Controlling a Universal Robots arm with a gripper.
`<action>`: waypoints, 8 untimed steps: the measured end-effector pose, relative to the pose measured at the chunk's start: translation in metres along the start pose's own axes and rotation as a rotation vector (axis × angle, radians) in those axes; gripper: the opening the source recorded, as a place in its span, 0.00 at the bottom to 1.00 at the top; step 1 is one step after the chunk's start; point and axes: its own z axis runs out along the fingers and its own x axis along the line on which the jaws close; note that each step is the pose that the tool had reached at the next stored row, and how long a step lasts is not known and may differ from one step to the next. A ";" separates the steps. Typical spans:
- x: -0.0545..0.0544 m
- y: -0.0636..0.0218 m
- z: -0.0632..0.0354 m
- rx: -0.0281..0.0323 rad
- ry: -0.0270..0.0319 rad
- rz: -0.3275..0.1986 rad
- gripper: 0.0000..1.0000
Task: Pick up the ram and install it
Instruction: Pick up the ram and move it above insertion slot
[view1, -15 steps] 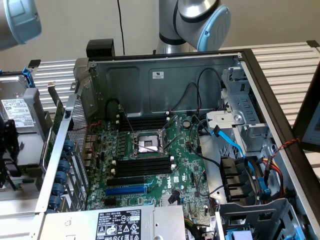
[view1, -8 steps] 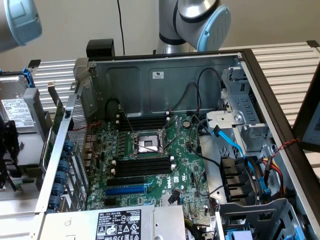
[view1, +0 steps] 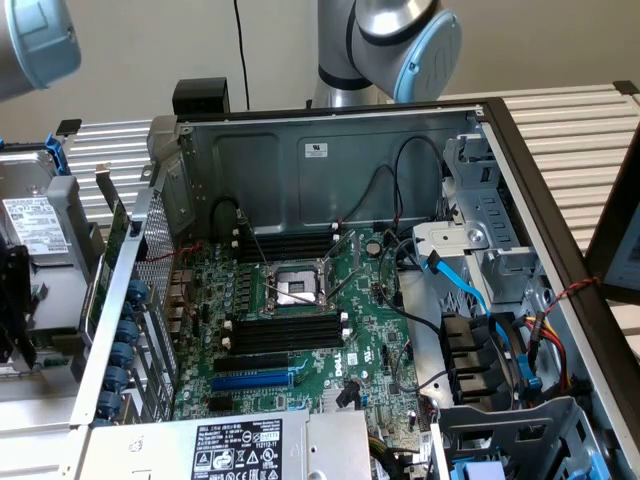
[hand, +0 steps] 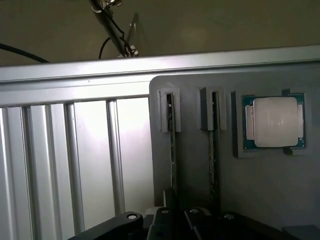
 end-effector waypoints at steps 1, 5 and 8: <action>0.000 0.0000 -0.0035 0.0002 -0.0002 0.000 0.14; 0.000 -0.0001 -0.0208 0.0000 0.0000 0.000 0.14; 0.000 -0.0002 -0.0344 0.0001 -0.0001 0.000 0.14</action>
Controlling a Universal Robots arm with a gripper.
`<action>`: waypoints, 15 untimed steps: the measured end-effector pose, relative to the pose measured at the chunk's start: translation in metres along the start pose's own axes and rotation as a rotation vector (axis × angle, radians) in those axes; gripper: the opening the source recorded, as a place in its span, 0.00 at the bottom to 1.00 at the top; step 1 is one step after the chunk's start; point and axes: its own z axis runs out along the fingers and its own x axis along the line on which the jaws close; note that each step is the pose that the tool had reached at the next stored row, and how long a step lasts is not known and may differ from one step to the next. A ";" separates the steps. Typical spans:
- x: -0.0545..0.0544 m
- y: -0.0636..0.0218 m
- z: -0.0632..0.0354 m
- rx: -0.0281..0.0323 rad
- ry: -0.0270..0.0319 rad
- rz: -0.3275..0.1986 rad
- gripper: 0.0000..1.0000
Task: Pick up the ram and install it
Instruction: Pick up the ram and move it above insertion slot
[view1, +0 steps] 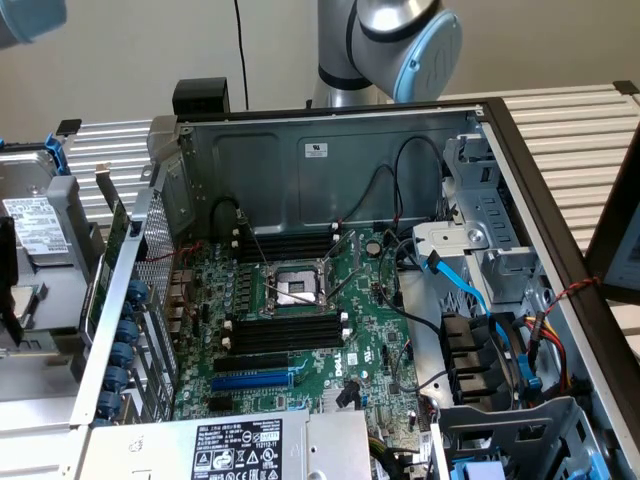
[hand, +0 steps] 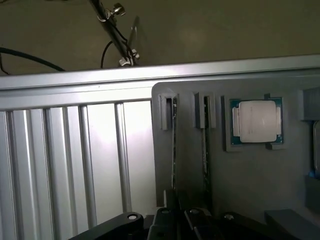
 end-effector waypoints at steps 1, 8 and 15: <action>0.000 0.0000 -0.0044 0.0000 0.0000 0.000 0.14; 0.002 -0.0005 -0.0363 -0.0002 -0.0005 -0.018 0.14; 0.006 -0.0011 -0.0683 -0.0013 -0.0018 -0.058 0.14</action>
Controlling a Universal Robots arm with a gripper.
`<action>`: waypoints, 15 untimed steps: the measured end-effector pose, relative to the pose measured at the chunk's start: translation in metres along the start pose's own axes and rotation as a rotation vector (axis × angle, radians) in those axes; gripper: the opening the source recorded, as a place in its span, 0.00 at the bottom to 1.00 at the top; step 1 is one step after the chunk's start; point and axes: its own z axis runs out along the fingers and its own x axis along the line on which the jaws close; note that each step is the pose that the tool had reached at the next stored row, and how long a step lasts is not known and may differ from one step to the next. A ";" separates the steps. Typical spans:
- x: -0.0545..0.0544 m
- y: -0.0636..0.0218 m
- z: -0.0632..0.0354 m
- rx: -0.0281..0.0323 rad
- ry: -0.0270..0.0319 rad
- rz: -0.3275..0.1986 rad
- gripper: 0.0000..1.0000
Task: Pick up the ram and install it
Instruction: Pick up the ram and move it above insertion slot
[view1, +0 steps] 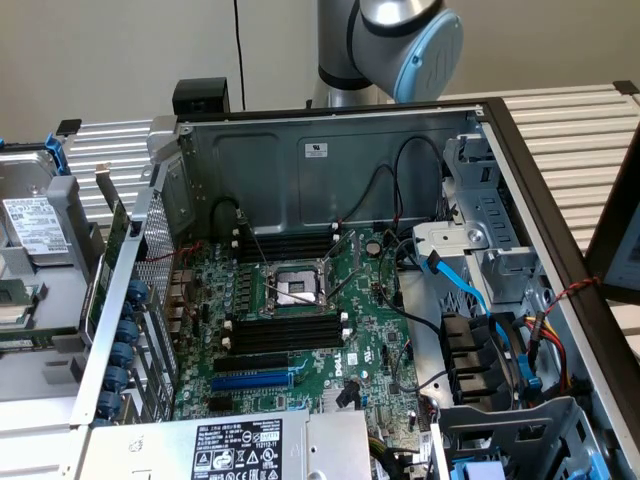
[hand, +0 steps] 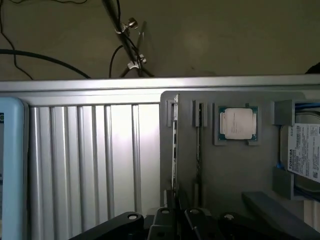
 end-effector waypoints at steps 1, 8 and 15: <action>0.001 -0.0003 -0.0039 0.0000 -0.0025 -0.004 0.14; 0.008 -0.0070 -0.0316 -0.0014 -0.0407 -0.024 0.14; 0.011 -0.0268 -0.0610 -0.0056 -0.0509 -0.029 0.14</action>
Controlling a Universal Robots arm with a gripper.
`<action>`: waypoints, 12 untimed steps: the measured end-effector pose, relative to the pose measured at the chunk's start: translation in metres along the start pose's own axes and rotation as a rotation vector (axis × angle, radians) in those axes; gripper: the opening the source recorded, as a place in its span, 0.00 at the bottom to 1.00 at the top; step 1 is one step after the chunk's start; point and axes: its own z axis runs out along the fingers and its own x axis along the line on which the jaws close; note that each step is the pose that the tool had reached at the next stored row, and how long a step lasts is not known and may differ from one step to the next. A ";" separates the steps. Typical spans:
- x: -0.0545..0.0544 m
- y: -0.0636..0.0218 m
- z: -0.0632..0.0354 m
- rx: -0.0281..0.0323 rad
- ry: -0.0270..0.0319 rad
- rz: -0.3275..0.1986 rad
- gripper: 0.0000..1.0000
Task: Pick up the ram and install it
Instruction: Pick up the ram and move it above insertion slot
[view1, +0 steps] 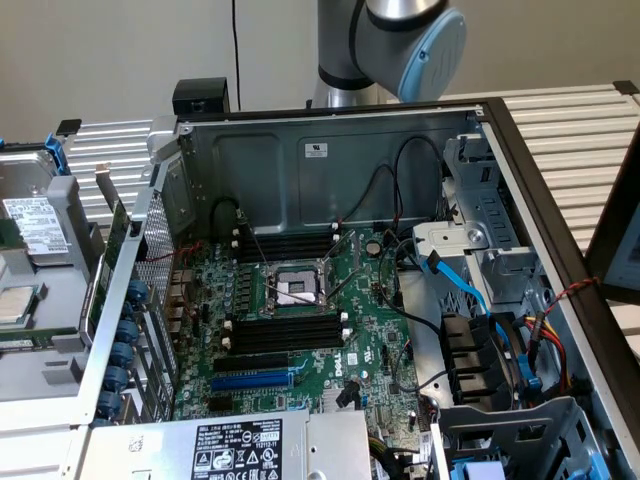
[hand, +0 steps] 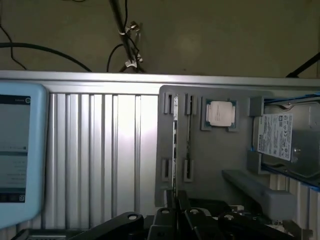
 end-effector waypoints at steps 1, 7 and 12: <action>0.000 -0.0035 -0.0037 -0.0018 0.0002 0.000 0.14; 0.001 -0.0251 -0.0250 -0.0131 0.0001 0.001 0.14; 0.001 -0.0396 -0.0317 -0.0298 0.0002 -0.001 0.14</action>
